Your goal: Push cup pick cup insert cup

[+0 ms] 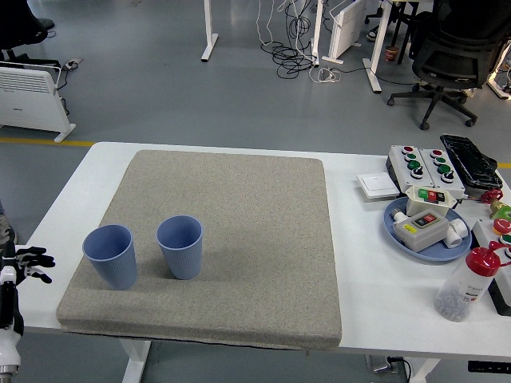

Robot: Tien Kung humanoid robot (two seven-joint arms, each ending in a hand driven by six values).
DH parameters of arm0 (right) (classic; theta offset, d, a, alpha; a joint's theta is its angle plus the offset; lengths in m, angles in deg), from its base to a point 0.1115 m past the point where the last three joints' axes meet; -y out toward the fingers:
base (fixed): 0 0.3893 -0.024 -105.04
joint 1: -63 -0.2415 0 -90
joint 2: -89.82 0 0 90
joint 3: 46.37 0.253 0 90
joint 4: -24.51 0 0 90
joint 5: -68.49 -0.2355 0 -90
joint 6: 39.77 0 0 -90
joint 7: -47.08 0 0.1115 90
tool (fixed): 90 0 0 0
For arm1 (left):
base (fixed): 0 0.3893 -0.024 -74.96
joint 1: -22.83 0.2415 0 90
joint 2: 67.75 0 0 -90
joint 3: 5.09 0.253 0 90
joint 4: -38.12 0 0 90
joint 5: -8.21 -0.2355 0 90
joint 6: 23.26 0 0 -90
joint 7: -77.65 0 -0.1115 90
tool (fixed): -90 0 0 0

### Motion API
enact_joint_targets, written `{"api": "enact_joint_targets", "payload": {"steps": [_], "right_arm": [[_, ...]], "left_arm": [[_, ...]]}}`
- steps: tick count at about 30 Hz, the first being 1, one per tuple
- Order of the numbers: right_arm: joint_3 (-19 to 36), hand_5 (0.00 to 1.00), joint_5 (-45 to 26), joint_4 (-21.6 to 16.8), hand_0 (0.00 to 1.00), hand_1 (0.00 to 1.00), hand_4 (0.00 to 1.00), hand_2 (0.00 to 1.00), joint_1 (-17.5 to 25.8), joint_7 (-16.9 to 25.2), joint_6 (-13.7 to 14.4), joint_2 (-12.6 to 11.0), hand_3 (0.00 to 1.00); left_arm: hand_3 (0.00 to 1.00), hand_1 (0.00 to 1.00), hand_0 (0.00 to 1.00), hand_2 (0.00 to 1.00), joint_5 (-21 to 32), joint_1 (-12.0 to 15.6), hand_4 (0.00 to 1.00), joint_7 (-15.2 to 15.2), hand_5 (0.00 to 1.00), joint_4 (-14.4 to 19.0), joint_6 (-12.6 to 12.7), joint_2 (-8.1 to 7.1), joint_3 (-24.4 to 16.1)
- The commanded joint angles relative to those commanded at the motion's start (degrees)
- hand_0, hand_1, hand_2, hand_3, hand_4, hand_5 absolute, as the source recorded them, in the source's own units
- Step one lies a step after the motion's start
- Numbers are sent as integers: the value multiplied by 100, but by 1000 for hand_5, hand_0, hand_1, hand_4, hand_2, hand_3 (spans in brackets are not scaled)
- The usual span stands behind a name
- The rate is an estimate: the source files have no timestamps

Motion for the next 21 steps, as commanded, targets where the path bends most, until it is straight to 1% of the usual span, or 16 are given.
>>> {"api": "enact_joint_targets", "payload": {"steps": [3,6,7,9,12,13,17,18,19,21], "right_arm": [[1,482,8,0,743,678,87,683,0,0,1,0,564],[10,482,30,-2,743,678,87,683,-3,-5,3,-4,564],[12,482,35,-2,743,678,87,683,-5,-7,2,-5,564],[3,482,20,-2,743,678,87,683,-3,-2,6,-3,564],[2,482,13,-4,743,678,87,683,-2,-4,7,1,564],[0,482,15,-4,743,678,87,683,-2,-4,7,1,564],[2,482,14,-5,743,678,87,683,0,-5,8,6,564],[8,482,27,-5,743,678,87,683,2,-10,7,6,564],[10,484,28,-6,743,677,86,682,4,-12,7,7,564],[10,484,31,-7,743,677,86,682,6,-12,8,8,564]], "left_arm": [[373,382,268,382,9,12,548,0,998,-23,-3,-16,63],[373,382,268,382,20,27,548,0,998,-87,-22,-102,311],[376,383,281,383,20,27,532,0,998,-100,-24,-117,366],[376,383,281,383,-81,8,532,0,998,-155,-36,-132,456],[376,383,281,383,-370,-101,532,-64,998,-356,-172,-119,597],[395,418,364,409,-475,-136,535,-110,998,-410,-217,-109,624],[395,418,364,409,-611,-265,535,-239,998,-554,-329,-87,734],[395,418,364,409,-720,-342,535,-325,998,-647,-391,-62,757],[411,458,413,436,-786,-405,536,-398,998,-722,-452,-43,775],[411,458,413,436,-840,-486,536,-492,998,-831,-527,-22,806]]}}
